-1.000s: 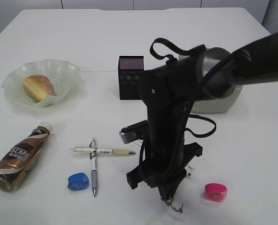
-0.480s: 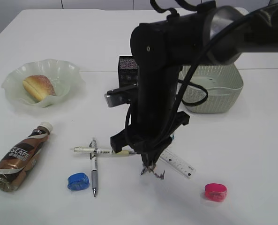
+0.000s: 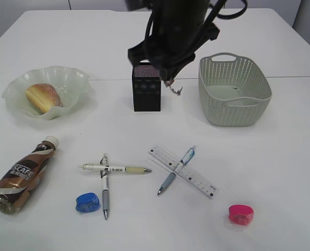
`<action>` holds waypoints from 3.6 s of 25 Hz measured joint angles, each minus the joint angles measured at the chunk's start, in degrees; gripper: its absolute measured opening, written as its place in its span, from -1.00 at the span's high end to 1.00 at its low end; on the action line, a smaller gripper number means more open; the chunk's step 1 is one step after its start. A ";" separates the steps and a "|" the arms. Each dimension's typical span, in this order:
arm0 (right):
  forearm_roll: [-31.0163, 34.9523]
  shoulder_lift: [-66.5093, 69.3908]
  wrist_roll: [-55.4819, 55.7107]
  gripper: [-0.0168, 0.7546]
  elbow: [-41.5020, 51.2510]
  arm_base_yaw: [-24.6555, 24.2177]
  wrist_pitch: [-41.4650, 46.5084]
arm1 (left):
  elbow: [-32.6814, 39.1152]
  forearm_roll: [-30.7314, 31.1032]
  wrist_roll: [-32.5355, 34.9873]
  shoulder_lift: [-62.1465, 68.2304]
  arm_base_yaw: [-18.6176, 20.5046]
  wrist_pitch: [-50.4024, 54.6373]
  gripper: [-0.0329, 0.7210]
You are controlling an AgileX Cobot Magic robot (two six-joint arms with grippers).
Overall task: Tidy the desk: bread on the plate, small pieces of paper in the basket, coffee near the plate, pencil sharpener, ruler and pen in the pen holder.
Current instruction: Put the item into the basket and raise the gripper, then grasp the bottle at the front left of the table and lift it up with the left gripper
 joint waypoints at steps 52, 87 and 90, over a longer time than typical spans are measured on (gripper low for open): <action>8.92 21.82 4.75 -0.49 -19.84 -26.23 -1.43 | 0.00 0.00 0.09 0.00 0.00 0.00 -0.23; 10.70 -19.63 -2.53 -0.49 24.20 -26.01 0.92 | 0.00 4.07 0.35 18.66 0.00 -5.14 -0.26; 11.39 -22.75 -2.63 -0.49 28.24 -26.01 0.92 | -0.10 3.16 2.07 21.02 -0.10 -6.77 -0.34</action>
